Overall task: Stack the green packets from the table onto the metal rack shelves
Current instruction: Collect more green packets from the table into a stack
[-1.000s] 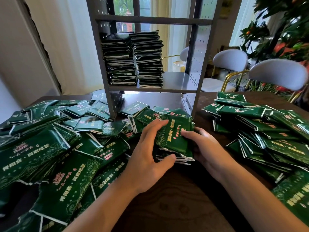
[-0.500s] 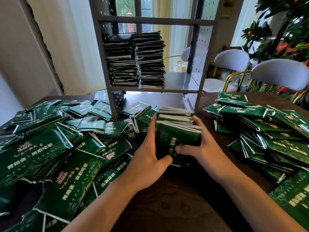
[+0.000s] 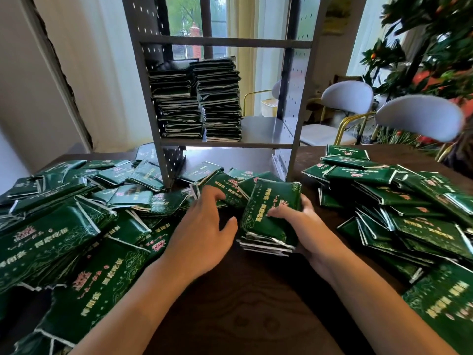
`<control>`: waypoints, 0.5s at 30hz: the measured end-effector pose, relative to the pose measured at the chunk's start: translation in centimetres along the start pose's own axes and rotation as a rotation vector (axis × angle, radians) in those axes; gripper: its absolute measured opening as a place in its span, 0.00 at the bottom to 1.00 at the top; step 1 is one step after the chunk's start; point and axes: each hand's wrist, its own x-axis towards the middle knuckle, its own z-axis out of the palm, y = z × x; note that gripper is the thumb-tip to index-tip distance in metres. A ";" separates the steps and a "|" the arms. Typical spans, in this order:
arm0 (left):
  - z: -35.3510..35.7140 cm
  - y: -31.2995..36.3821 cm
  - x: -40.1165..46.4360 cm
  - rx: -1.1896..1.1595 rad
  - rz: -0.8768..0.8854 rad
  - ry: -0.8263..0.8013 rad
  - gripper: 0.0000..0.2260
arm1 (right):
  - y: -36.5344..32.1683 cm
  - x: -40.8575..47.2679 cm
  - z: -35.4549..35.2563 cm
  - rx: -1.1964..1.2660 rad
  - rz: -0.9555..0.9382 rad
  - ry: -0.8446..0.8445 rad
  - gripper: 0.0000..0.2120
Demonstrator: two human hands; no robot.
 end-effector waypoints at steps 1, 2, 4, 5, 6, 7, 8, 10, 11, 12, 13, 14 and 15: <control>0.1 0.1 0.4 0.099 0.021 -0.031 0.19 | -0.2 -0.2 0.0 -0.022 0.018 -0.011 0.31; 0.3 0.0 0.9 0.179 0.047 -0.048 0.21 | -0.2 -0.3 0.1 -0.033 0.032 -0.023 0.29; 0.9 -0.5 2.4 0.307 0.102 -0.053 0.26 | -0.2 -0.4 0.2 -0.038 0.052 -0.042 0.25; 1.2 -0.7 3.2 0.368 0.112 -0.060 0.28 | -0.2 -0.4 0.2 -0.043 0.058 -0.051 0.25; 1.5 -0.8 3.9 0.424 0.103 -0.078 0.29 | -0.2 -0.4 0.2 -0.047 0.060 -0.059 0.24; 1.8 -0.9 4.6 0.471 0.084 -0.103 0.29 | -0.2 -0.4 0.2 -0.050 0.059 -0.068 0.23; 2.1 -1.0 5.1 0.516 0.066 -0.126 0.29 | -0.1 -0.4 0.1 -0.050 0.058 -0.076 0.22; 2.5 -1.1 5.7 0.604 0.049 -0.148 0.29 | -0.1 -0.3 0.0 -0.048 0.057 -0.085 0.20; 2.5 -1.1 5.7 0.633 0.047 -0.148 0.28 | -0.1 -0.3 0.0 -0.045 0.056 -0.089 0.20; 2.5 -1.1 5.7 0.652 0.048 -0.144 0.28 | -0.1 -0.3 0.0 -0.039 0.054 -0.091 0.20; 2.4 -1.0 5.4 0.659 0.051 -0.135 0.28 | -0.2 -0.2 0.0 -0.034 0.051 -0.091 0.20; 2.1 -0.9 5.2 0.651 0.052 -0.128 0.28 | -0.3 -0.3 -0.1 -0.032 0.048 -0.088 0.21; 1.9 -0.7 4.8 0.632 0.051 -0.125 0.28 | -0.4 -0.3 -0.1 -0.032 0.045 -0.083 0.21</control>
